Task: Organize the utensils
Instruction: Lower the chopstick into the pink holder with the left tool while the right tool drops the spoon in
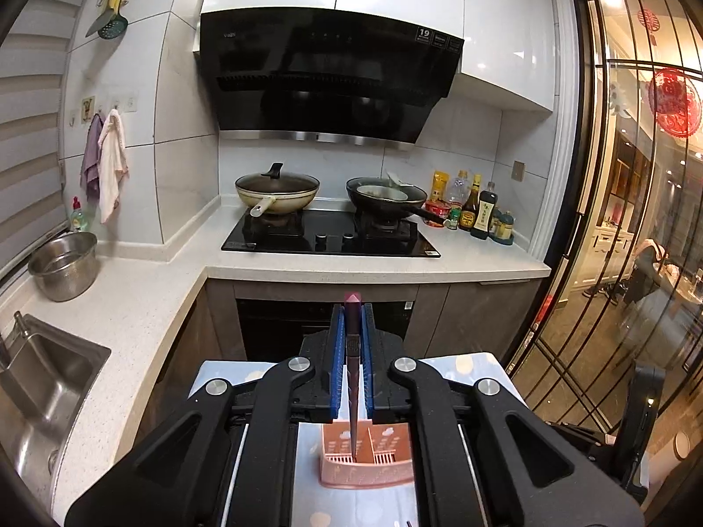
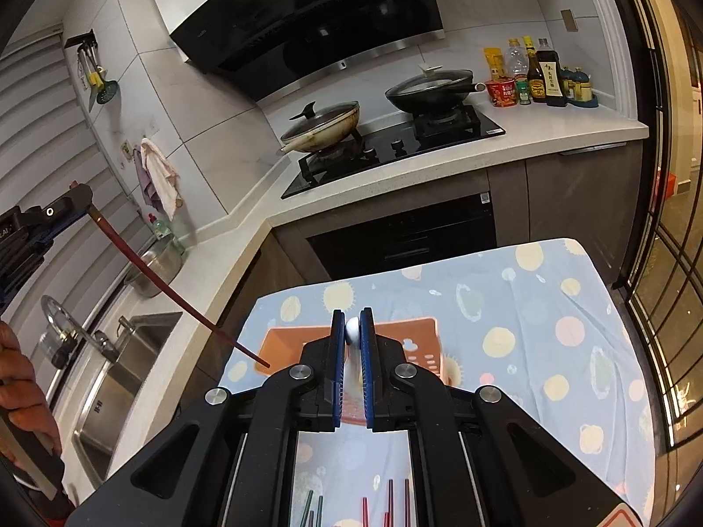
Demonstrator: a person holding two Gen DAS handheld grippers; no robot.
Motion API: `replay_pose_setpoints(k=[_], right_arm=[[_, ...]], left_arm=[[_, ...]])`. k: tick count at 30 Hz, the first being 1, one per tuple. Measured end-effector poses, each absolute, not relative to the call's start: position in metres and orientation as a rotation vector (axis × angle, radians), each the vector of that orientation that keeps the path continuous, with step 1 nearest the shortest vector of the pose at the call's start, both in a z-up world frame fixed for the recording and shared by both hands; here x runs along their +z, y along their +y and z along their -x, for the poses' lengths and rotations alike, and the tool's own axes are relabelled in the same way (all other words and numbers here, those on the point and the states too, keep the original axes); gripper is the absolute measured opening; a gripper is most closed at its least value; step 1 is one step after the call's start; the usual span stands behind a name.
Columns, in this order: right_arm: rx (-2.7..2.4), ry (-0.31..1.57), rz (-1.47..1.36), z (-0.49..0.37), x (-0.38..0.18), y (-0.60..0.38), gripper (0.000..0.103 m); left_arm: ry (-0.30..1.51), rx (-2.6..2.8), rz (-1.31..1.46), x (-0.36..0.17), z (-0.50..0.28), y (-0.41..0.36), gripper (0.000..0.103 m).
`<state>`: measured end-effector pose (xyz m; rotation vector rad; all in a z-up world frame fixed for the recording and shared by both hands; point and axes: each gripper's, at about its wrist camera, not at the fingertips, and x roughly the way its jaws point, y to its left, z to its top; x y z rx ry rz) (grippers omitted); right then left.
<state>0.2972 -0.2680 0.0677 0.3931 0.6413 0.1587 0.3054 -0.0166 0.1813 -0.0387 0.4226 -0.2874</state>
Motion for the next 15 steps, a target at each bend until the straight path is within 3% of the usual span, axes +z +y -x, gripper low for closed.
replay_pose_setpoints(k=[15], right_arm=[[0.073,0.767,-0.391,-0.338,0.006,-0.272,0.01]], left_arm=[[0.612,-0.251,0.031,0.103,-0.352,-0.024,0.009]])
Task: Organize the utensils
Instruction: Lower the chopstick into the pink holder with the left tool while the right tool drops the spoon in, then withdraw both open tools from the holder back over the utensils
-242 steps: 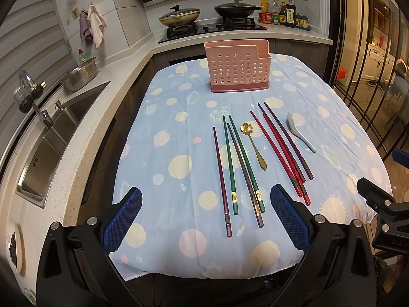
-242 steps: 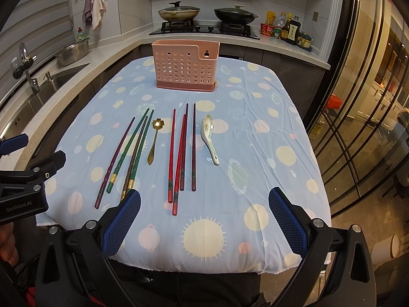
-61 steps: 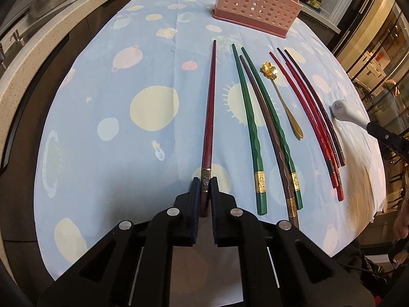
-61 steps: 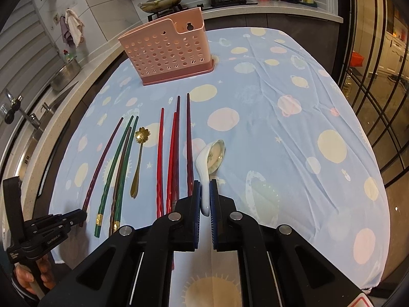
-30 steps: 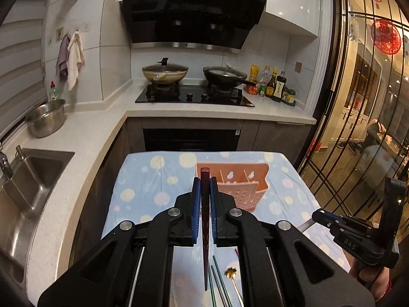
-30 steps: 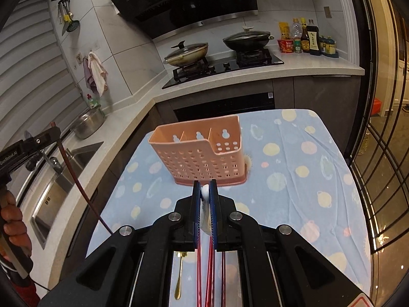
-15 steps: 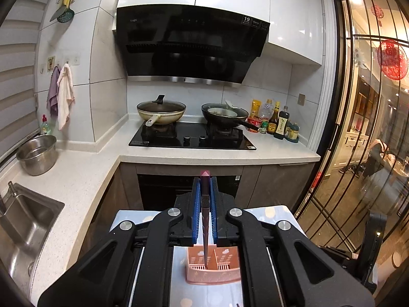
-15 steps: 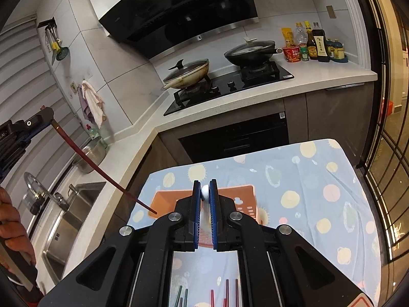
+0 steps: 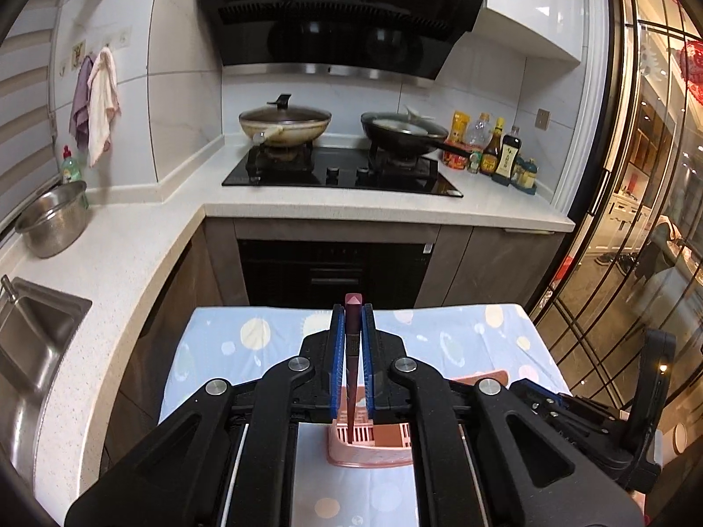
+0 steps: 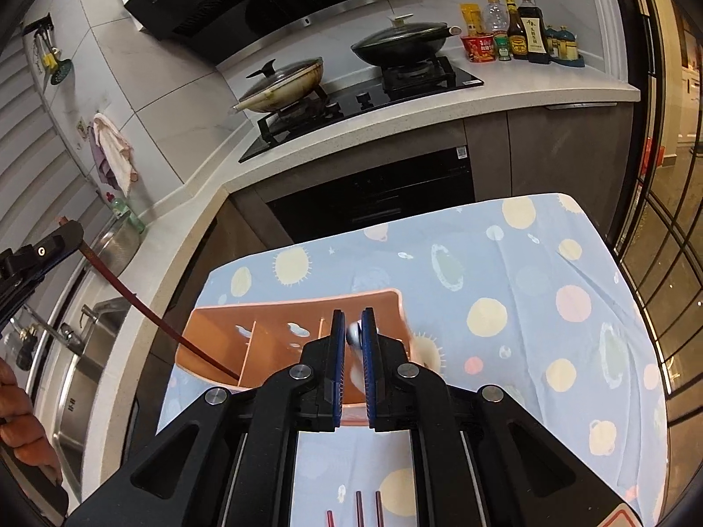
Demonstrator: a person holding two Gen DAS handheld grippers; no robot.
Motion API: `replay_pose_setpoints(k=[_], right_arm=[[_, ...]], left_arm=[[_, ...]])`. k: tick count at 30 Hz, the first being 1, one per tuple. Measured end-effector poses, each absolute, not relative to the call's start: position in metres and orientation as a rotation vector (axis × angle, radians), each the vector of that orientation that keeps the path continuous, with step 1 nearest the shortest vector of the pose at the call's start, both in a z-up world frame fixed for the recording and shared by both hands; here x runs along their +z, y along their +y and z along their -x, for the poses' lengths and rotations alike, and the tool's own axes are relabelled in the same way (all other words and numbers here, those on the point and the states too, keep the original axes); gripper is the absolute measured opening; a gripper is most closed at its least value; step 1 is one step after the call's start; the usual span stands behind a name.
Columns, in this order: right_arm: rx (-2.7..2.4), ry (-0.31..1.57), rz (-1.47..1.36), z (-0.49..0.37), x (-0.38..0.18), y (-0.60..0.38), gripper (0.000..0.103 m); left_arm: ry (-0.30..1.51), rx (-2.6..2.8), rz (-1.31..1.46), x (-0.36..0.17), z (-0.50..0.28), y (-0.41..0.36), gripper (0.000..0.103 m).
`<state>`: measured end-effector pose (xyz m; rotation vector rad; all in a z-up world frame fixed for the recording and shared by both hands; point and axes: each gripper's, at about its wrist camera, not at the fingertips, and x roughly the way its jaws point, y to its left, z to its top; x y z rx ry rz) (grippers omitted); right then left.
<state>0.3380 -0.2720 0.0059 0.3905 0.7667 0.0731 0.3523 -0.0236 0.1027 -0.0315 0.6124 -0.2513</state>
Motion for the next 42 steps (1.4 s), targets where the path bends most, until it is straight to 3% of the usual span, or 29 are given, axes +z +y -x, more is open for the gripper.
replay_pose_setpoints(k=[2,3,4,11,25,42], right_arm=[[0.054,0.76,-0.383,-0.333,0.006,-0.273,0.015],[0.05,0.756,-0.38,-0.33,0.007,-0.274,0.015],[0.045,0.753,-0.379,-0.327,0.007,-0.276,0.016],[0.034,0.738,-0.388,-0.289,0.01,-0.284,0.027],[0.045,0.792,-0.375,-0.179,-0.015,-0.266,0.047],[0.01,0.959,-0.311,-0.074,-0.086,-0.244,0.048]], left_arm=[[0.626,-0.233,0.044,0.097,-0.352,-0.022,0.033],[0.621,-0.228,0.05,0.096,-0.349,-0.02,0.055],[0.607,-0.222,0.053,0.095,-0.344,-0.019,0.062],[0.612,-0.206,-0.011,0.087,-0.313,-0.02,0.064],[0.678,-0.187,-0.071,0.052,-0.229,-0.014,0.086],[0.943,-0.176,-0.038,-0.064,-0.129,0.025,0.088]])
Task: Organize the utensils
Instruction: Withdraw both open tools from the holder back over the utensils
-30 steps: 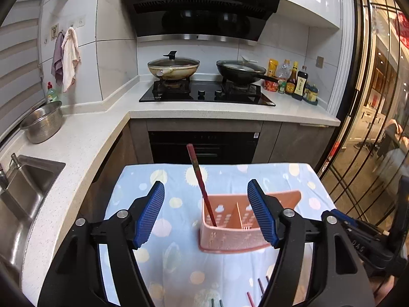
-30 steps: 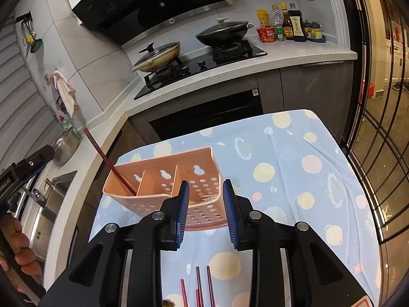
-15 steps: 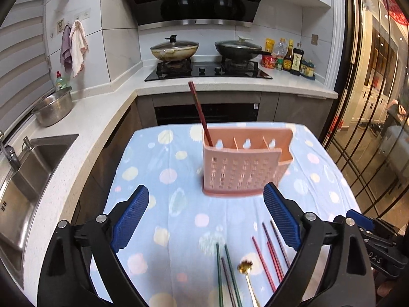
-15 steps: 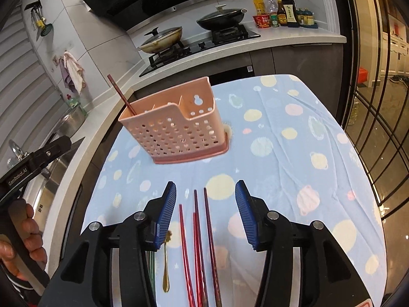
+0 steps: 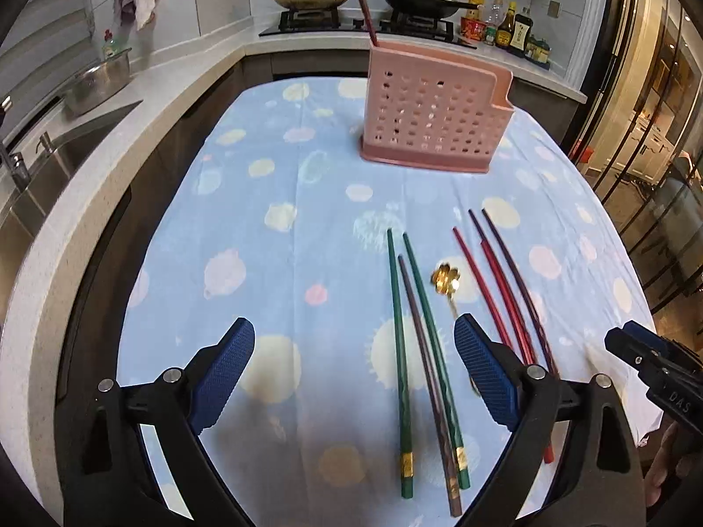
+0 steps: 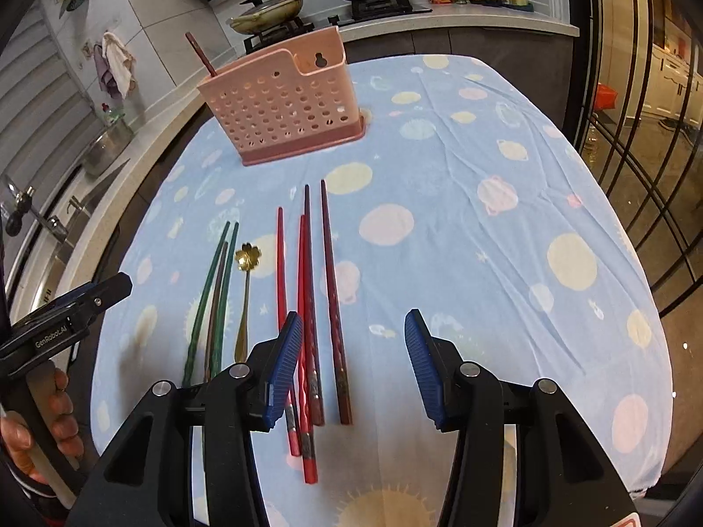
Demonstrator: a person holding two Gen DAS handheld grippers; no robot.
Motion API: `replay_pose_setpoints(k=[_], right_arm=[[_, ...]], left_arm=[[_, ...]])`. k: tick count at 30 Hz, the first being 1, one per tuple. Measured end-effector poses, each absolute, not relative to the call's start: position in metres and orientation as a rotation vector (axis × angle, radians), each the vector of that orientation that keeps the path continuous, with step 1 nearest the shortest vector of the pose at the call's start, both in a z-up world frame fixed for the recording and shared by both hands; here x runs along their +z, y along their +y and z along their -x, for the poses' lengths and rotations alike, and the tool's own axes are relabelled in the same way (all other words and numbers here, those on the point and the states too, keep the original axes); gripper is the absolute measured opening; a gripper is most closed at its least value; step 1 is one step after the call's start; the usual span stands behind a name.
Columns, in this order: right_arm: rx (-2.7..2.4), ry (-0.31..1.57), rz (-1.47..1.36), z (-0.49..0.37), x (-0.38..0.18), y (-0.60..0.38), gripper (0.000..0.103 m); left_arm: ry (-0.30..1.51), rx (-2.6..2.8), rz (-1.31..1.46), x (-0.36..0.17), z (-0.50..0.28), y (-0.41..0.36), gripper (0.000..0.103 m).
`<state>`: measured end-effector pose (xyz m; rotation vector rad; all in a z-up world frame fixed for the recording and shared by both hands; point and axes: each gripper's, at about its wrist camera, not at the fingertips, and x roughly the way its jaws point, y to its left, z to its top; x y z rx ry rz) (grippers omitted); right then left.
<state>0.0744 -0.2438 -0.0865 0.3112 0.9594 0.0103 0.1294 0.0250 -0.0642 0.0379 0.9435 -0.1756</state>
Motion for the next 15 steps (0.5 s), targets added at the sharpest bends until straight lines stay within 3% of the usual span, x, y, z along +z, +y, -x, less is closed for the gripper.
replay_pose_setpoints(k=[15], right_arm=[[-0.002,1.037,-0.286,-0.051,-0.122,-0.228,0.048]], left_arm=[[1.063,-0.166,-0.069,-0.118,-0.085,0.031,0.088]])
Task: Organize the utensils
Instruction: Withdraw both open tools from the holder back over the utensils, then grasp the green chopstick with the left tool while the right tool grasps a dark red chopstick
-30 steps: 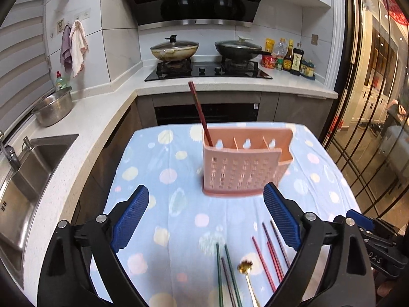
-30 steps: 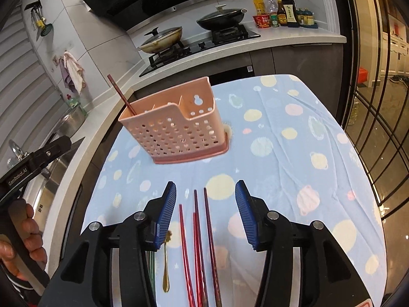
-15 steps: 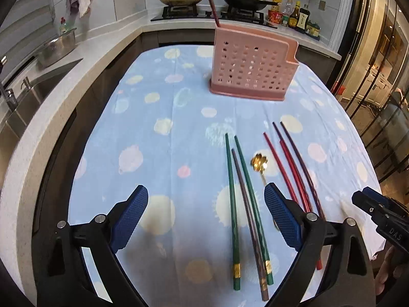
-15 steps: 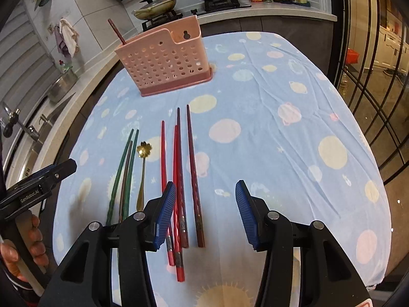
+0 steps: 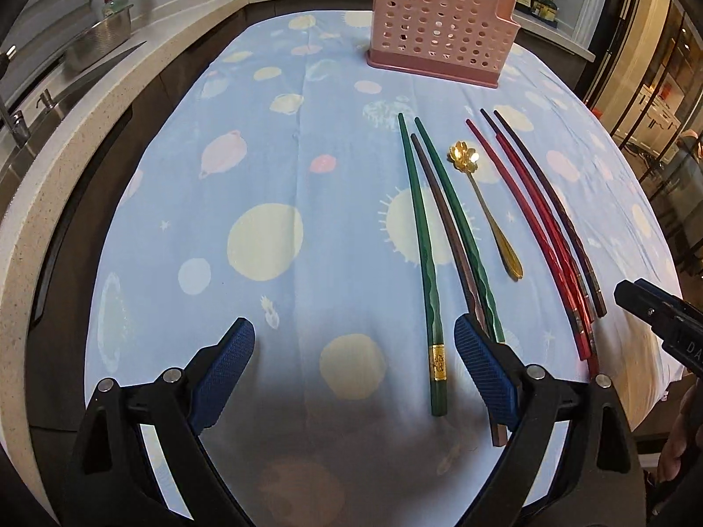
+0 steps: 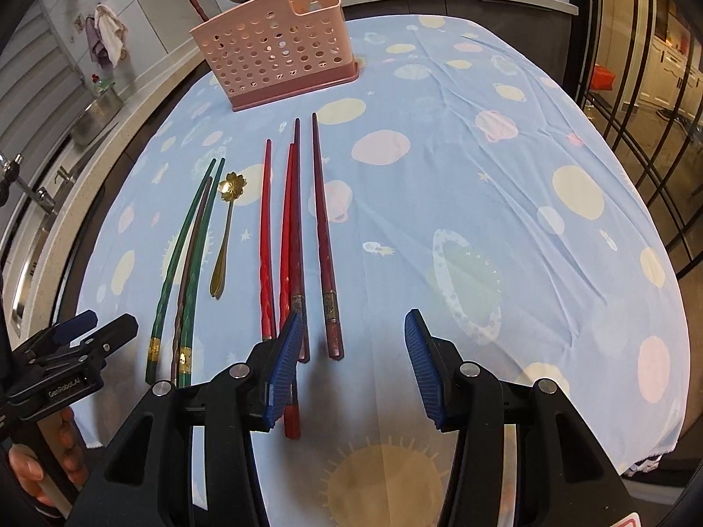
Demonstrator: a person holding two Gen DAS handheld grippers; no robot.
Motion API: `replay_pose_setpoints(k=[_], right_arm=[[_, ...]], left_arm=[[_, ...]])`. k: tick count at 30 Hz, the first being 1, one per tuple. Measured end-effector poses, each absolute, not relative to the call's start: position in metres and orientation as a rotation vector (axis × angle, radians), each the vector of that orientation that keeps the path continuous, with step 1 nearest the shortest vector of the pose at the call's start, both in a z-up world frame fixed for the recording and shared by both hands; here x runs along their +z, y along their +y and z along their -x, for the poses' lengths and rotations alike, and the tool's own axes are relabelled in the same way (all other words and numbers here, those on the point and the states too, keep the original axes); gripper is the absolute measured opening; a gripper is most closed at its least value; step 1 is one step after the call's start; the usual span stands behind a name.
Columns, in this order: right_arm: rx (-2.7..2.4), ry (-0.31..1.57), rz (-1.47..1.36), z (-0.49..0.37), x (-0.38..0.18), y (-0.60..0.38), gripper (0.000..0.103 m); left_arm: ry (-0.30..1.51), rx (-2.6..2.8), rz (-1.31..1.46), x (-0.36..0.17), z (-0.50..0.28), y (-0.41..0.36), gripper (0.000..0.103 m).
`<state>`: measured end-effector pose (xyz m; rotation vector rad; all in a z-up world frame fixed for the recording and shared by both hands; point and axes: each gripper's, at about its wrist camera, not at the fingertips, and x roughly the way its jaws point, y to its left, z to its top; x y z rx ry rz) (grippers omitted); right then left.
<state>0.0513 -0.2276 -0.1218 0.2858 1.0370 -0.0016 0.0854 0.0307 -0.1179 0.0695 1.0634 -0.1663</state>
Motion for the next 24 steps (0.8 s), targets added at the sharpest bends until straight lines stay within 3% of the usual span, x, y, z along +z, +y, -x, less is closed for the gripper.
replay_pose_setpoints(k=[24], right_arm=[[-0.005,1.048,-0.279,-0.051,-0.13,-0.223,0.043]], left_arm=[[1.105,-0.184,-0.085,-0.137,-0.078,0.023,0.088]])
